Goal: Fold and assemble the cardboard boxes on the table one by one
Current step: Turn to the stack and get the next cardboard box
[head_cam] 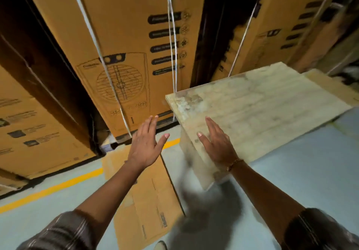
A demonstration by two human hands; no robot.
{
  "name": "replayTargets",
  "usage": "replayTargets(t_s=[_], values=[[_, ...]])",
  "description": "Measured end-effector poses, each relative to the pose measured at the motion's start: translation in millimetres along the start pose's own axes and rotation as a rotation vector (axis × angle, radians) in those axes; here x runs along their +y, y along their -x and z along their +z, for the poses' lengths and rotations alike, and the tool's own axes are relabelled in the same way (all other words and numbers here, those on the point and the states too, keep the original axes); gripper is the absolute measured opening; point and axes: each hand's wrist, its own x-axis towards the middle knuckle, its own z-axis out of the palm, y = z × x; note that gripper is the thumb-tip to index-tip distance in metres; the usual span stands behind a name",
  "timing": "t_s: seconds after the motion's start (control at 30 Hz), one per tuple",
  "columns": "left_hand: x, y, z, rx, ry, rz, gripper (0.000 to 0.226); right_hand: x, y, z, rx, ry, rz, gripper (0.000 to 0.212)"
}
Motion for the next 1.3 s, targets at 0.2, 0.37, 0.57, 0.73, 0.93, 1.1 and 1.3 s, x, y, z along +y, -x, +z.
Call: replayTargets(t_s=[0.2,0.37,0.57,0.73,0.93,1.1,1.3], values=[[135,-75,62,-0.124,0.143,0.204,0.078,119,13,-101,0.190,-0.092,0.199,0.081],[277,-130,141,-0.186,0.231,0.318,0.082,245,32,-180,0.260,-0.156,0.333,0.071],[452,-174,222,-0.272,0.376,0.335,0.081,378,55,-294,0.254,-0.159,0.455,0.077],[557,-209,278,-0.342,0.406,0.379,0.072,462,55,-365,0.281,-0.167,0.540,0.068],[648,-282,365,-0.393,0.423,0.400,0.072,571,30,-424,0.257,-0.167,0.607,0.071],[735,-360,443,-0.419,0.410,0.379,0.085,671,-16,-476,0.258,-0.225,0.659,0.067],[847,-443,511,-0.490,0.412,0.404,0.081,776,-76,-547,0.248,-0.273,0.713,0.068]])
